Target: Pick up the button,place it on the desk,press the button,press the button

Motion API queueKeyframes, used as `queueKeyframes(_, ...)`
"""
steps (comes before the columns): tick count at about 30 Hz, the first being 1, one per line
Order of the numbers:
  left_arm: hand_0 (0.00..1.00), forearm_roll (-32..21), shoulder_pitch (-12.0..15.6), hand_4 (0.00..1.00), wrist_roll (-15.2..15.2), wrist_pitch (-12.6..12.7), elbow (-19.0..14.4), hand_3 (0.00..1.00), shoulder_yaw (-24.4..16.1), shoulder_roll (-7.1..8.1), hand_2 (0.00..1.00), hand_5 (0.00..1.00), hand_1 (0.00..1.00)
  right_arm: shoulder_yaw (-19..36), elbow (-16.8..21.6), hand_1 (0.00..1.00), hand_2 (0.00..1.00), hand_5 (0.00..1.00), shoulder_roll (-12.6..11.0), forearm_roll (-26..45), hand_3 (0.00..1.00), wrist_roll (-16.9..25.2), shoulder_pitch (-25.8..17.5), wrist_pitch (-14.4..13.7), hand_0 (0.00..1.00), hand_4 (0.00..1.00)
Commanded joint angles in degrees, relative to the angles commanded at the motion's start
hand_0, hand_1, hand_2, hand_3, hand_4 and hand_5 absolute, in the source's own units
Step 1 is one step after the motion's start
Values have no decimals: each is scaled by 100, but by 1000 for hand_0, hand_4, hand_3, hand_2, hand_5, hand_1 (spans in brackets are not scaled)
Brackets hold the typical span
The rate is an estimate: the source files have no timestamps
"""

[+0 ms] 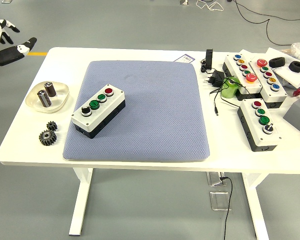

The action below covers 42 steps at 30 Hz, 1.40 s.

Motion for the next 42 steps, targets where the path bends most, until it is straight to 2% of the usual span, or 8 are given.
queueKeyframes(6,998,-610,25,991,40,-158,-159,998,110,-11,998,998,985,-34,-7,707,759,293,0,32,708,1,-9,0,737,455)
queueKeyframes(9,998,-1061,48,998,219,-300,-380,998,299,-39,998,998,994,-45,-7,707,760,293,-2,45,708,2,-16,-2,737,455)
queueKeyframes(12,998,-1093,10,998,485,-510,-547,998,542,-121,998,998,994,-71,-10,707,760,293,-1,68,708,1,-21,-4,737,455)
queueKeyframes(21,998,-585,-368,998,1287,-1717,-437,998,1297,-652,998,998,998,-67,-5,707,760,293,2,47,707,2,-34,-4,736,454)
queueKeyframes(31,998,-662,-737,998,1628,-1803,-76,998,1901,-1081,998,946,998,10,6,707,758,293,-10,-35,707,15,6,-2,736,454)
queueKeyframes(38,998,-821,-900,998,1643,-1966,333,998,2191,-1313,998,909,998,-2,7,707,758,292,-14,-40,708,16,42,-5,736,454)
queueKeyframes(39,998,-823,-912,998,1650,-1970,394,998,2219,-1346,998,811,998,-4,7,707,759,292,-15,-43,707,16,46,-4,736,454)
queueKeyframes(42,998,-839,-940,998,1695,-1975,510,998,2275,-1426,998,811,998,-3,7,707,759,292,-17,-46,707,16,50,-4,736,454)
